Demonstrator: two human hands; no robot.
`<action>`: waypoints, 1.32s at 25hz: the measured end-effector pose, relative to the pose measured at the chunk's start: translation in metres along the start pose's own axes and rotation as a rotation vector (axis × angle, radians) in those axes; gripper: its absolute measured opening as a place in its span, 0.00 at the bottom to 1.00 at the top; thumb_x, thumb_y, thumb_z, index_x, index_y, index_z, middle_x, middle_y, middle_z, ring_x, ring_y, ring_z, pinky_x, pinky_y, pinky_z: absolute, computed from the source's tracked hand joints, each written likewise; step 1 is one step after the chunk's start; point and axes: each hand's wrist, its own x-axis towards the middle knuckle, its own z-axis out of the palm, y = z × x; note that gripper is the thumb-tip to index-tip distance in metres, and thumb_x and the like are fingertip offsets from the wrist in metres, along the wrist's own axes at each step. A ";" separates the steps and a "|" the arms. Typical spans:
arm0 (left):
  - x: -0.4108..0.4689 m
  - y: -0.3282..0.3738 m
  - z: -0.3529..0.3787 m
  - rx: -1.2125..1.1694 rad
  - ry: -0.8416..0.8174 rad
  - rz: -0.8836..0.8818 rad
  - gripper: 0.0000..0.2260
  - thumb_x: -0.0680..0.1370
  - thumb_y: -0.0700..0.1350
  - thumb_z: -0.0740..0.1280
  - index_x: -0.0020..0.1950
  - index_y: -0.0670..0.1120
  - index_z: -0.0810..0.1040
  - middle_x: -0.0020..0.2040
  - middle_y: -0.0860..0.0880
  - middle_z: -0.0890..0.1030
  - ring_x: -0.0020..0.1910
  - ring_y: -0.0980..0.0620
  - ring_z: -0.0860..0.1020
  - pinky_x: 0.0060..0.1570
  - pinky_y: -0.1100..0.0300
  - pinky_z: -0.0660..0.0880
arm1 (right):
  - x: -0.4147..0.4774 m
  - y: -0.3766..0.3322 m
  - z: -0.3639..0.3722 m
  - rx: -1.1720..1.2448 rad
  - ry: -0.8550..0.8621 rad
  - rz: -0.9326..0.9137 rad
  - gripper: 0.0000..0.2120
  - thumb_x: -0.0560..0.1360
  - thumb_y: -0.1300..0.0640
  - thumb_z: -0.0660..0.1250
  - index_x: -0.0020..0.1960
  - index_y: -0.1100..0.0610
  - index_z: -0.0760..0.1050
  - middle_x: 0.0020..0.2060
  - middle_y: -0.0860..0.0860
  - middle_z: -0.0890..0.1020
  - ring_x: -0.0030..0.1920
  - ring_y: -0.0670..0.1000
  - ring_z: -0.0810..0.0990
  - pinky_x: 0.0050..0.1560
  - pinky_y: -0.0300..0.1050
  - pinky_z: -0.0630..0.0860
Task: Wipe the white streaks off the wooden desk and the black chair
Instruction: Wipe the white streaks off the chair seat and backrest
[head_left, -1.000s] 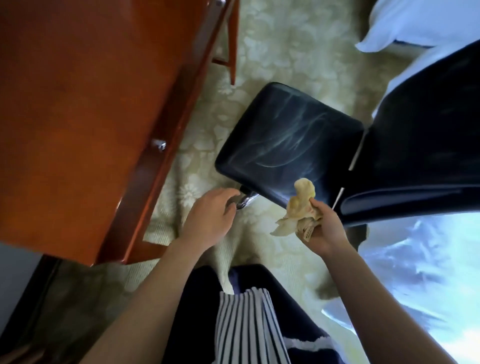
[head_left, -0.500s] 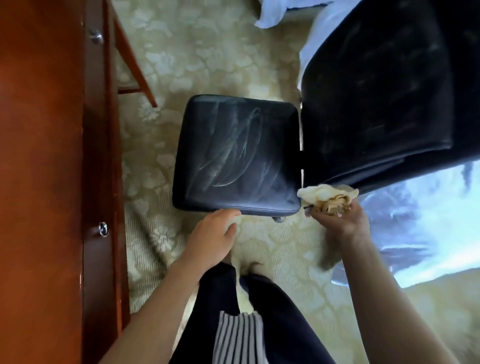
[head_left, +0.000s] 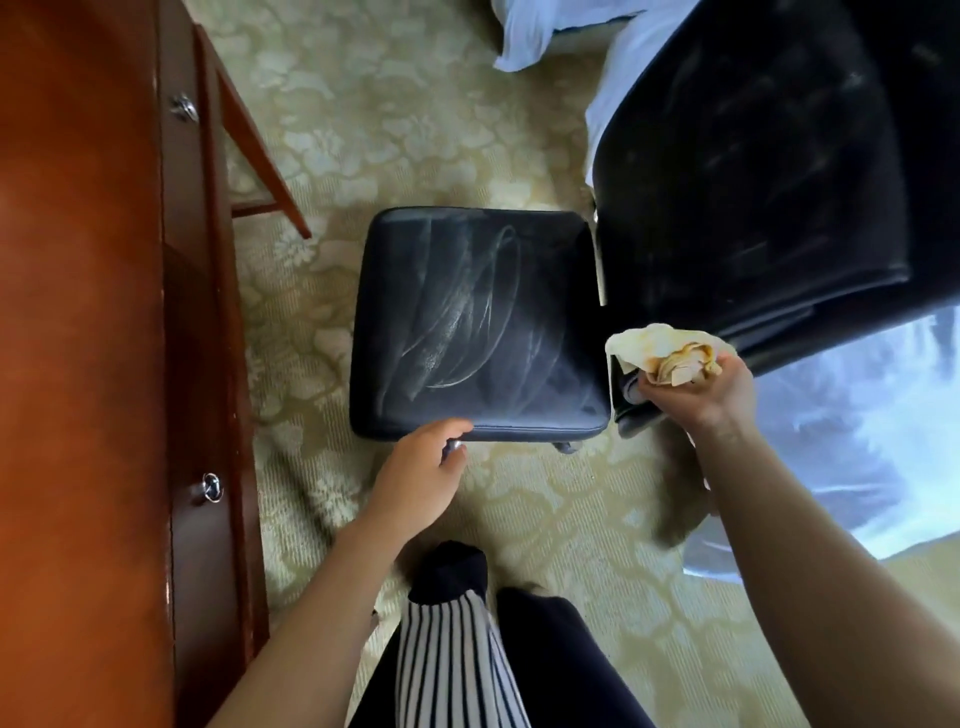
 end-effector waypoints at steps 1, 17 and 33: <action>0.002 -0.003 0.004 -0.031 0.021 -0.024 0.15 0.80 0.41 0.60 0.66 0.47 0.74 0.64 0.52 0.76 0.62 0.54 0.73 0.57 0.66 0.66 | -0.002 0.000 0.003 0.078 0.013 0.016 0.10 0.74 0.69 0.66 0.53 0.60 0.70 0.36 0.52 0.76 0.29 0.42 0.76 0.25 0.25 0.68; 0.157 -0.189 0.121 0.182 0.562 -0.207 0.24 0.80 0.50 0.61 0.75 0.47 0.62 0.77 0.45 0.56 0.76 0.43 0.54 0.73 0.45 0.51 | 0.139 0.126 0.066 0.808 0.037 -0.621 0.22 0.73 0.66 0.60 0.66 0.61 0.61 0.43 0.48 0.81 0.43 0.49 0.79 0.46 0.45 0.74; 0.178 -0.259 0.171 -0.028 0.676 -0.076 0.21 0.83 0.40 0.53 0.74 0.57 0.65 0.75 0.54 0.61 0.72 0.48 0.58 0.68 0.48 0.57 | 0.135 0.309 0.186 -0.625 0.115 -1.182 0.13 0.70 0.58 0.70 0.55 0.49 0.80 0.44 0.50 0.83 0.46 0.60 0.77 0.48 0.54 0.71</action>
